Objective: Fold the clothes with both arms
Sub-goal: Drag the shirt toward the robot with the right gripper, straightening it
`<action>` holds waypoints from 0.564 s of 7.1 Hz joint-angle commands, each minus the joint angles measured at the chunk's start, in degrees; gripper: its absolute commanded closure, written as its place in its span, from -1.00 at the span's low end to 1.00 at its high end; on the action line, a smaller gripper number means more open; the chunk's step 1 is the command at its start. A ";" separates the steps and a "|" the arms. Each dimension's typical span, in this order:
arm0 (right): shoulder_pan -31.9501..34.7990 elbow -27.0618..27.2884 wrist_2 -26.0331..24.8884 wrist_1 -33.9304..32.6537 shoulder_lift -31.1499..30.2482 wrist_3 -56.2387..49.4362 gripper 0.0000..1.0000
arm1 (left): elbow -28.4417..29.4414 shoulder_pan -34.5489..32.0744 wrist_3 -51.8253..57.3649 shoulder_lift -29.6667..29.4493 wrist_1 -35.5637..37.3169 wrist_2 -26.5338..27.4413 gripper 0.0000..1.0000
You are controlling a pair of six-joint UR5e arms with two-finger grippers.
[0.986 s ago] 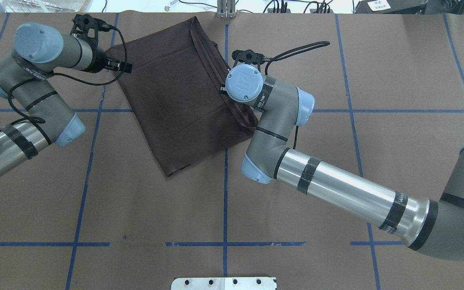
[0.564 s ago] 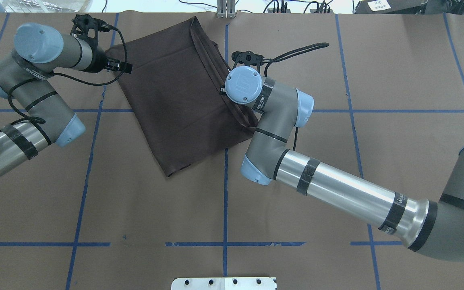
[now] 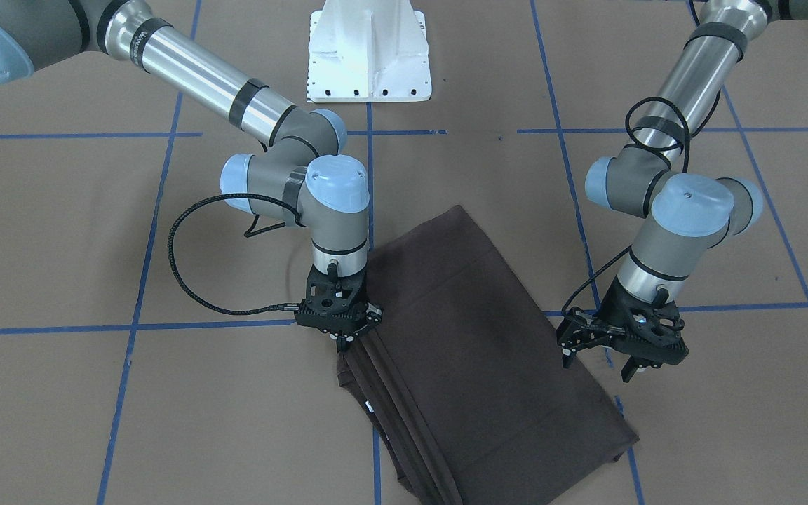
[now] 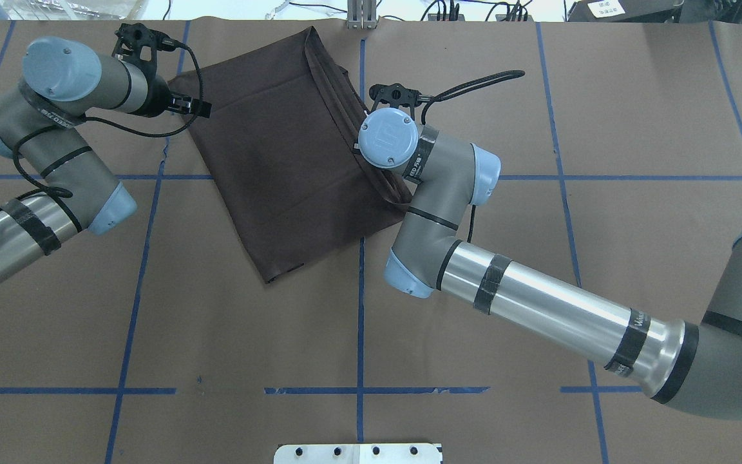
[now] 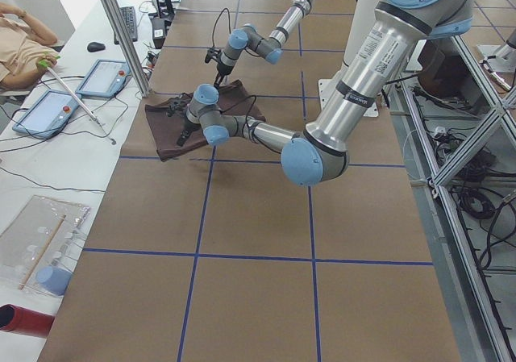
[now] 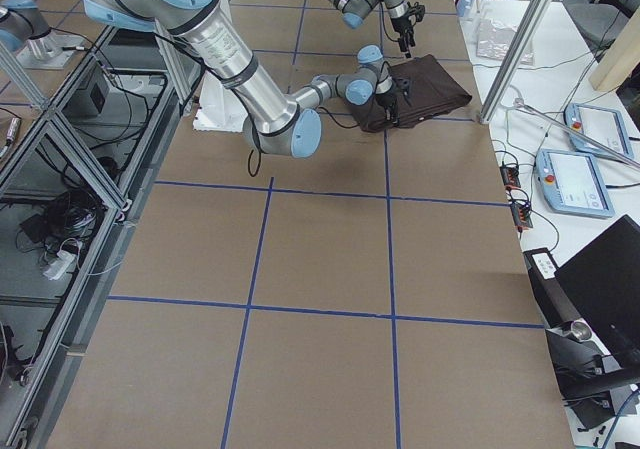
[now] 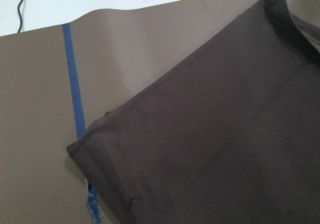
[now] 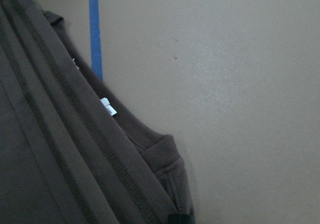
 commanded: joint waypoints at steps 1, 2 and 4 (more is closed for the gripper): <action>-0.16 3.95 0.15 -0.49 -1.37 0.18 1.00 | 0.00 0.18 0.00 -0.09 0.00 0.00 -1.00; -1.12 8.86 0.16 -0.50 -4.95 0.71 1.00 | 0.00 0.26 0.00 -0.09 0.00 0.00 -1.00; -6.46 25.07 -3.25 -6.00 -15.83 1.06 1.00 | -0.08 0.53 -0.09 -0.09 -0.09 0.00 -1.00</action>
